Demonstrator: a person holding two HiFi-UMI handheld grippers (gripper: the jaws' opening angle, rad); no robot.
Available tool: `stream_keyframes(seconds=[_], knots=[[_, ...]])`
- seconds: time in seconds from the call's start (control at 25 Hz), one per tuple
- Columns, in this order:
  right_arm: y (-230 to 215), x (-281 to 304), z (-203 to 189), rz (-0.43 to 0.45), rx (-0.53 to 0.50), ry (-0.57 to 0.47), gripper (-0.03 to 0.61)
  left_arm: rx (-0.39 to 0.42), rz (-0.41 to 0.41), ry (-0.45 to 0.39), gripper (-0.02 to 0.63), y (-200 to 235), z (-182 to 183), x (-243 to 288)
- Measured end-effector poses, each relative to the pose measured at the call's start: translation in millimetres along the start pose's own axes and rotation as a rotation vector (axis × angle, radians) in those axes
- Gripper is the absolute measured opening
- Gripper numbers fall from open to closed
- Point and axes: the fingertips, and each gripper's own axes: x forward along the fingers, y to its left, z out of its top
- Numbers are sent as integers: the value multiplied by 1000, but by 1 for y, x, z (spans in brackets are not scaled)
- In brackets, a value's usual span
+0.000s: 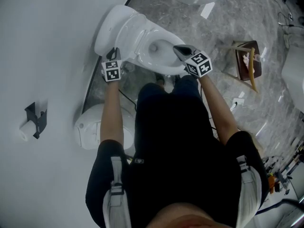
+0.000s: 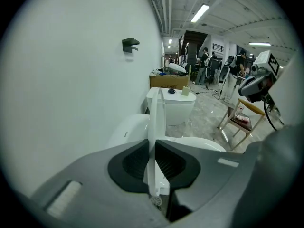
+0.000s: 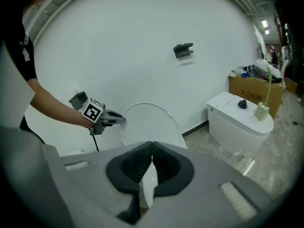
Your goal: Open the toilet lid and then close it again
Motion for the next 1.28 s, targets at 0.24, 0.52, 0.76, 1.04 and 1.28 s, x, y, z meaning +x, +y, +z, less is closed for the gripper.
stream_keyframes(seconds=[0.24, 0.52, 0.76, 1.04, 1.28], knots=[[1, -16, -15, 58, -15, 23, 3, 35, 7, 17, 48, -42, 0, -10], [-13, -37, -28, 134, 30, 8, 9, 37, 68, 24, 52, -90, 0, -19], [-17, -44, -44, 168, 52, 26, 18, 133, 13, 55, 61, -136, -7, -20], [8, -34, -65, 263, 46, 78, 37, 240, -58, 90, 78, -192, -22, -19], [16, -20, -70, 283, 94, 73, 51, 310, -48, 96, 86, -221, -32, -12]])
